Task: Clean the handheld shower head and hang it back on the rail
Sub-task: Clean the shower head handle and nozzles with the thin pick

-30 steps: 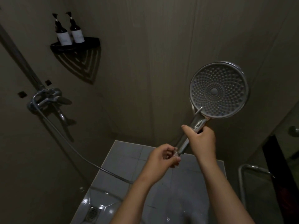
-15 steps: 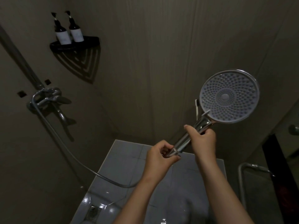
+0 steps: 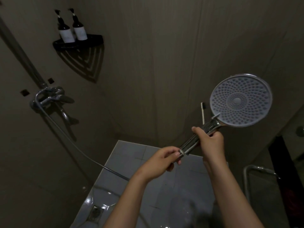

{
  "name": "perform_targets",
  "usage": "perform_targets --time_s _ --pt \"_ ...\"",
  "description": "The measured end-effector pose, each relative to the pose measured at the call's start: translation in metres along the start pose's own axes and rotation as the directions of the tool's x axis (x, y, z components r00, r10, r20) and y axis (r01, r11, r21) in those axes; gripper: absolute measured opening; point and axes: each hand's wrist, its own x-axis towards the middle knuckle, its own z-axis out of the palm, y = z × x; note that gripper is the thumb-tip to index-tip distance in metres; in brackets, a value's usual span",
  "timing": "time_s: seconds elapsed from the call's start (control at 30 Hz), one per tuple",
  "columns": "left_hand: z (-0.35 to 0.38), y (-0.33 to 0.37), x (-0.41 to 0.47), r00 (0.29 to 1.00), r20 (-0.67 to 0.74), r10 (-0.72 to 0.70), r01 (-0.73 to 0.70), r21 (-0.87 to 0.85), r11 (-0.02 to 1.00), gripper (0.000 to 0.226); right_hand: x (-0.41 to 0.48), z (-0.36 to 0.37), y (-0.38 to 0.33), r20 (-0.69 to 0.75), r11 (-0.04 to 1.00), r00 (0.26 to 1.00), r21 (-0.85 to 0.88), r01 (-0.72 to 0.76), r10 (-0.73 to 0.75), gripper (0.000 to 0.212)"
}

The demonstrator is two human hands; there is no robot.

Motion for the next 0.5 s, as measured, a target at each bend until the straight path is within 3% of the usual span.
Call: perform_targets --time_s 0.2,0.37,0.5 --pt "0.0069 -0.0019 -0.001 0.992 -0.084 0.097 -0.095 0.028 0.995 0.013 0.0004 0.0013 -0.0017 0.003 0.998 1.0 0.062 0.013 -0.014 0.015" --pt "0.0089 -0.0063 0.0018 0.967 -0.184 0.175 -0.157 0.111 0.981 0.013 0.0012 0.0013 -0.0031 -0.037 0.997 0.999 0.075 0.003 0.0 0.022" --pt "0.0068 -0.0052 0.0009 0.976 -0.16 0.147 -0.137 0.072 0.988 0.014 0.0003 -0.0001 -0.0036 -0.03 0.997 1.0 0.079 0.003 -0.001 0.037"
